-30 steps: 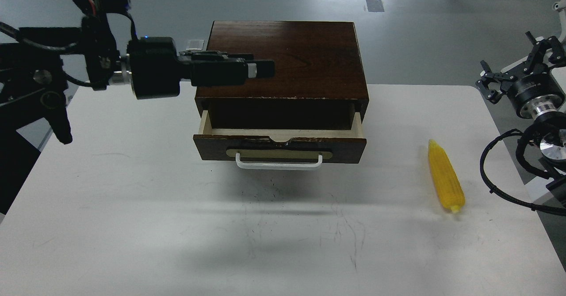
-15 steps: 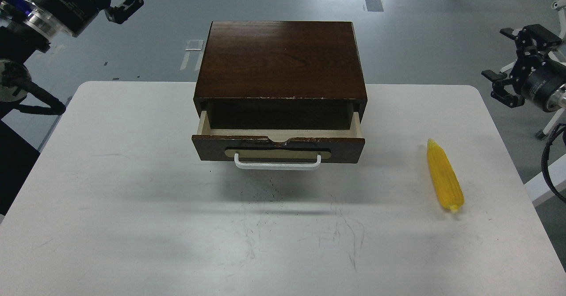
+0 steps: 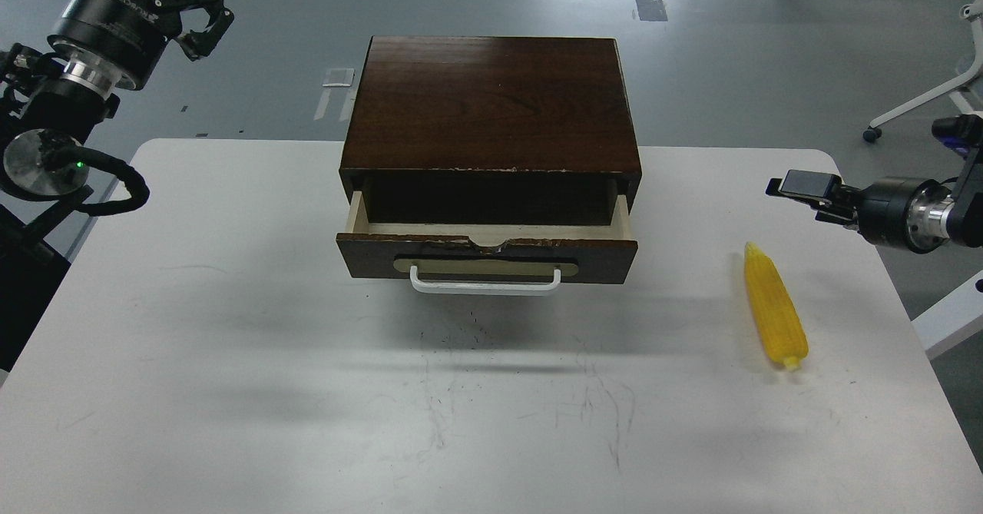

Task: Put corn in drawer with both arms
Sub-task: 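Reach the right gripper down to the yellow corn cob and grasp it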

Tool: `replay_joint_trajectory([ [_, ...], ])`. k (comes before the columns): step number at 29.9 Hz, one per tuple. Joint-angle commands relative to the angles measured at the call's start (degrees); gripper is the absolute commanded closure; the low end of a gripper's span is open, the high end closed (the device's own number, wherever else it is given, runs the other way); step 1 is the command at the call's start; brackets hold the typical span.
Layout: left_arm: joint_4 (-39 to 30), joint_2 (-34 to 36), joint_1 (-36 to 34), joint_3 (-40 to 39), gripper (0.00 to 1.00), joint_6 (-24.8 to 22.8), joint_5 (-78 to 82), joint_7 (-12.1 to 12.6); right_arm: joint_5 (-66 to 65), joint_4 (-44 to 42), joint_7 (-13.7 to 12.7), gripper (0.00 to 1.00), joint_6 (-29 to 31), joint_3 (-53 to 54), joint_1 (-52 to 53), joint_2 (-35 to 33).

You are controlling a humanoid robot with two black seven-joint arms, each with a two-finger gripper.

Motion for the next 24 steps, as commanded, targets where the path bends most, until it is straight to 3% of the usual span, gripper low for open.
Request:
replay_joint_trajectory([
  [1,1.43,-0.31,0.88,-1.48,0.02,-0.41,-0.11,0.69,-1.85,-0.64,0.33,0.00,-0.29,-3.29,0.58,1.77],
  [9,1.43,-0.40,2.64,-3.15,0.02,-0.41,-0.03,0.69,-1.93,-1.52,0.42,0.00,-0.99,-12.08,2.78,5.55],
  [16,1.51,0.39,2.99,-3.24,0.02,-0.41,-0.03,0.77,-2.02,-2.66,0.42,0.11,-4.95,-19.21,2.87,8.46],
  [20,1.52,0.75,2.99,-3.16,0.02,-0.41,0.41,0.78,-2.20,-3.98,0.42,0.28,-5.39,-20.44,2.25,8.46],
  [21,1.51,0.75,2.99,-3.24,0.02,-0.41,0.50,0.78,-2.20,-3.98,0.42,0.43,-5.39,-20.35,2.25,8.46],
  [24,1.60,0.75,2.90,-3.24,0.02,-0.41,0.50,0.78,-2.20,-3.81,0.42,0.73,-5.39,-20.18,2.69,8.64],
])
